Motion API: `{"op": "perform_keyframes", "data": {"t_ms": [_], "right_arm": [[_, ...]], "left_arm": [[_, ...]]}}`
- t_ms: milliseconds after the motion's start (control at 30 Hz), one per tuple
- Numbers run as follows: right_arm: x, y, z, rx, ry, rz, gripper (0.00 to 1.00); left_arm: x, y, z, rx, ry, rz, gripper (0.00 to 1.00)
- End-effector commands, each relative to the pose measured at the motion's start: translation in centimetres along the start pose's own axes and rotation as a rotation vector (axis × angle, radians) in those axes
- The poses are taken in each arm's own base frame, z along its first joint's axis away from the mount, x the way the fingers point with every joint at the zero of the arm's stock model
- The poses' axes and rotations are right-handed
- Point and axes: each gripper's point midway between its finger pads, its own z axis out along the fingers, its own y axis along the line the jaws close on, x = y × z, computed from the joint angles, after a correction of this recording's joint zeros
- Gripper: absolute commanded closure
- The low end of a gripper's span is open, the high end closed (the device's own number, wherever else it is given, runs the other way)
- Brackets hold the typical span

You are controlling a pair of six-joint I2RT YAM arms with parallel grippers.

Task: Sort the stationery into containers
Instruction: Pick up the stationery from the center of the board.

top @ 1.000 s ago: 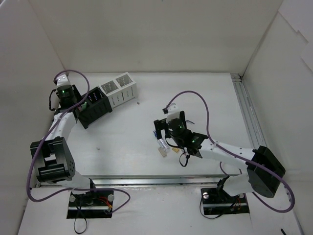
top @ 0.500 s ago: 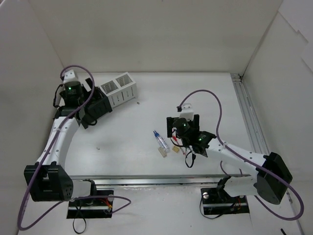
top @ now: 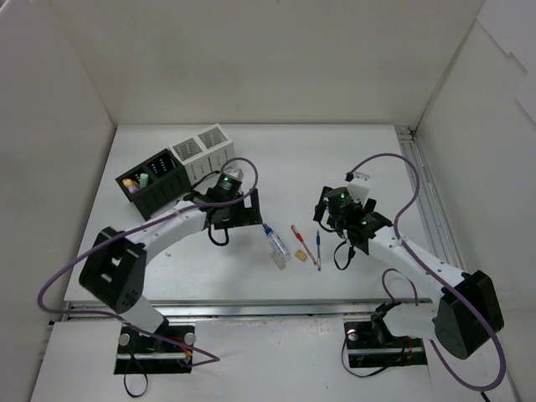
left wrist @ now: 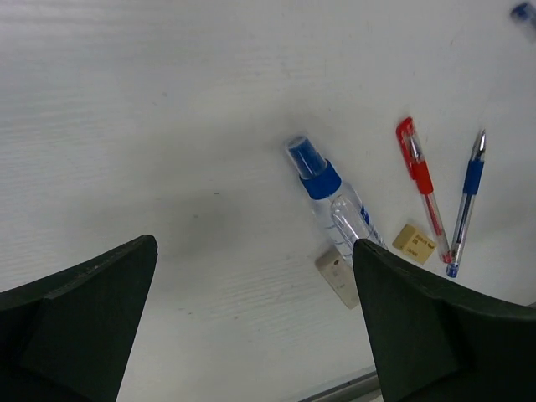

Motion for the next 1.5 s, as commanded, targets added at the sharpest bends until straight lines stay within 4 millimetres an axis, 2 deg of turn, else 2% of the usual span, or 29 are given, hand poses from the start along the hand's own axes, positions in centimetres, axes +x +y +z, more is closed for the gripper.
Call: {"op": "perform_keyframes", "data": {"t_ms": [0,67,133,167,300,433,467,500,567,600,633,767,900,1033,1267,1333,1367,1400,1467], "right_arm": [[-0.4,-0.8,-0.4,0.019,-0.018,0.041,0.02],[-0.3,-1.6,-0.3,0.048,-0.022,0.039,0.02],[0.0,-2.0,-0.4,0.056,-0.021,0.037,0.02],[0.1,-2.2,-0.4,0.058,-0.019,0.034,0.02],[0.1,-2.9,-0.5,0.073,-0.027,0.025,0.02],[0.1,-3.2,-0.6,0.082,-0.032,0.025,0.02],[0.1,-3.3,-0.6,0.084,-0.035,0.025,0.02],[0.2,-3.4,-0.5,0.091,-0.033,0.023,0.02],[0.2,-3.5,-0.5,0.097,-0.035,0.022,0.02],[0.3,-3.5,-0.4,0.099,-0.032,0.018,0.02],[0.3,-3.5,-0.4,0.101,-0.033,0.016,0.02],[0.4,-4.0,-0.3,0.120,-0.033,0.009,0.02],[0.5,-4.1,-0.5,0.122,-0.036,0.014,0.02],[0.4,-4.4,-0.6,0.128,-0.044,0.012,0.02],[0.1,-4.8,-1.1,0.129,-0.066,0.022,0.02],[0.0,-4.9,-1.2,0.133,-0.073,0.022,0.02],[0.0,-5.0,-1.3,0.130,-0.077,0.019,0.02],[-0.1,-5.0,-1.4,0.130,-0.079,0.022,0.02],[-0.1,-5.0,-1.5,0.124,-0.081,0.021,0.02]], "left_arm": [[1.0,-4.7,1.4,0.092,0.057,-0.026,0.03],[3.1,-5.4,3.6,0.077,0.121,-0.024,0.06],[4.2,-6.3,4.6,0.093,0.173,-0.046,0.07],[5.0,-5.9,5.8,0.075,0.208,-0.061,0.08],[6.1,-5.9,7.4,0.056,0.243,-0.096,0.16],[6.0,-5.7,7.4,-0.006,0.217,-0.092,0.21],[5.1,-5.5,7.4,-0.027,0.185,-0.089,0.24],[5.7,-5.6,7.1,-0.050,0.194,-0.076,0.26],[5.0,-6.3,6.8,-0.089,0.152,-0.052,0.30],[5.6,-5.9,6.5,-0.131,0.166,-0.045,0.32],[4.6,-6.0,6.3,-0.166,0.119,-0.037,0.33],[5.3,-5.0,6.2,-0.296,0.122,-0.036,0.35],[5.5,-4.9,6.9,-0.315,0.126,-0.058,0.40],[5.7,-5.5,7.6,-0.308,0.130,-0.055,0.51],[4.8,-6.5,8.5,-0.286,0.109,-0.052,0.87],[3.9,-7.3,8.4,-0.272,0.095,-0.039,0.92],[3.5,-7.6,8.4,-0.268,0.085,-0.032,0.99],[3.1,-7.8,8.2,-0.265,0.075,-0.028,1.00],[0.8,-8.4,7.5,-0.248,0.023,-0.014,1.00]]}}
